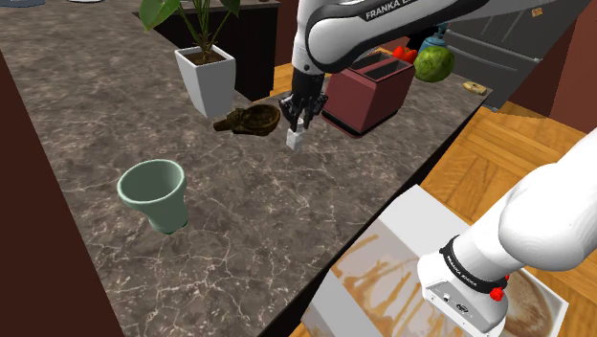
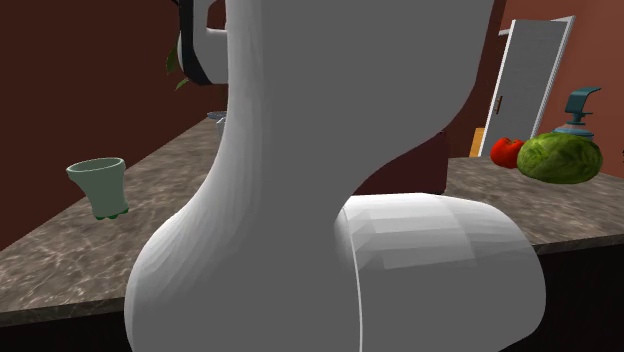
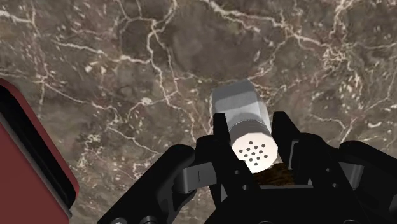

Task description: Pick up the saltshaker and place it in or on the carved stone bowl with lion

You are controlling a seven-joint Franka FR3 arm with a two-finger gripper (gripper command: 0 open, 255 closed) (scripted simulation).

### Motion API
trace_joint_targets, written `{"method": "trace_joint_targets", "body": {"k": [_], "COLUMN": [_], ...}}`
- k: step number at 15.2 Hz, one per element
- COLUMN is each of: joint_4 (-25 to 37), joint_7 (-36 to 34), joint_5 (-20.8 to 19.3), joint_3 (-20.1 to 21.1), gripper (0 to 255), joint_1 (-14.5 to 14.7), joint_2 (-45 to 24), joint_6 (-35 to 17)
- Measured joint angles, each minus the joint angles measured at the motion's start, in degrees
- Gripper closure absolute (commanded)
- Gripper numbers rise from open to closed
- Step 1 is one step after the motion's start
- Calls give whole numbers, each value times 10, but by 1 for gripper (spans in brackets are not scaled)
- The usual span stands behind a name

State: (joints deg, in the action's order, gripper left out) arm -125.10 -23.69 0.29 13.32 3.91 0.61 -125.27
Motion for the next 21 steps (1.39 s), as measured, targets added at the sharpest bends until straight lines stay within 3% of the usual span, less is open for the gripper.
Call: {"method": "trace_joint_targets", "body": {"k": [21], "joint_4": [110], "joint_7": [9], "joint_5": [12], "joint_3": [-4], "gripper": [255], "joint_1": [-2], "joint_2": [52], "joint_6": [160]}}
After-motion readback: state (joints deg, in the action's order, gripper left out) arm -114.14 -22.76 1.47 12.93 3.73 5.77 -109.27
